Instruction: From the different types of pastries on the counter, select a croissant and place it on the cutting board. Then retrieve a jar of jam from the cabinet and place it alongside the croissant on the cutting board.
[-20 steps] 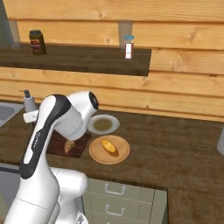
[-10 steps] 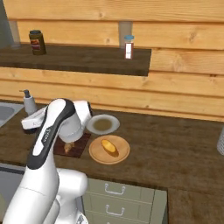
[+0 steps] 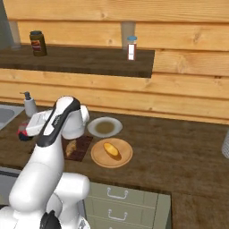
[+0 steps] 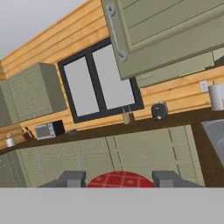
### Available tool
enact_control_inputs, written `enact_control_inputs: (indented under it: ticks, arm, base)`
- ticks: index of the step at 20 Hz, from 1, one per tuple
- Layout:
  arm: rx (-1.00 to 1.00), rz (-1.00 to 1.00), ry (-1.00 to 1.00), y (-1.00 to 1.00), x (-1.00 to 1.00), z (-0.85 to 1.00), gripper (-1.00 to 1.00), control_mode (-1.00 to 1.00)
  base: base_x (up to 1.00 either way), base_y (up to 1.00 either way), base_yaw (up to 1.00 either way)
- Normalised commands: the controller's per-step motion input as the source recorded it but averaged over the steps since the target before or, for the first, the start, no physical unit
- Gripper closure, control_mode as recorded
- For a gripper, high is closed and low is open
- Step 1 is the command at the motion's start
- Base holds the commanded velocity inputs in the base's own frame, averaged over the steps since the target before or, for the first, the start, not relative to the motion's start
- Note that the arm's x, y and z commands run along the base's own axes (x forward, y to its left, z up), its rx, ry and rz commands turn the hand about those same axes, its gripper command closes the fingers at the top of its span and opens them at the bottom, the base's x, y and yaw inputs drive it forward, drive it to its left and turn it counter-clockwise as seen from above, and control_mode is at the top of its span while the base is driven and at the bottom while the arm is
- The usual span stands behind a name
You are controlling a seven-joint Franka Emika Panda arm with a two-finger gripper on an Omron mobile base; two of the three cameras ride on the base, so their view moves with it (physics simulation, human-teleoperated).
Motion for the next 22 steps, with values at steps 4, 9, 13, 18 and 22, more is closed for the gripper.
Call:
enact_control_inputs:
  ticks: [4,9,13,18,22]
  arm:
    - [0.00,0.01,0.00,0.07,0.02,0.00,1.00,-1.00]
    - [0.00,0.00,0.00,-0.06,0.00,-0.08,1.00,-1.00]
    - [0.03,0.02,-0.06,-0.01,-0.01,-0.26,1.00,-1.00]
    - [0.05,0.01,-0.07,0.00,-0.01,-0.33,1.00,-1.00]
    - [0.07,0.02,-0.04,0.00,0.01,-0.33,1.00,-1.00]
  base:
    - [0.00,0.00,0.00]
    - [0.00,0.00,0.00]
    - [0.00,0.00,0.00]
    - [0.00,0.00,0.00]
    - [0.00,0.00,0.00]
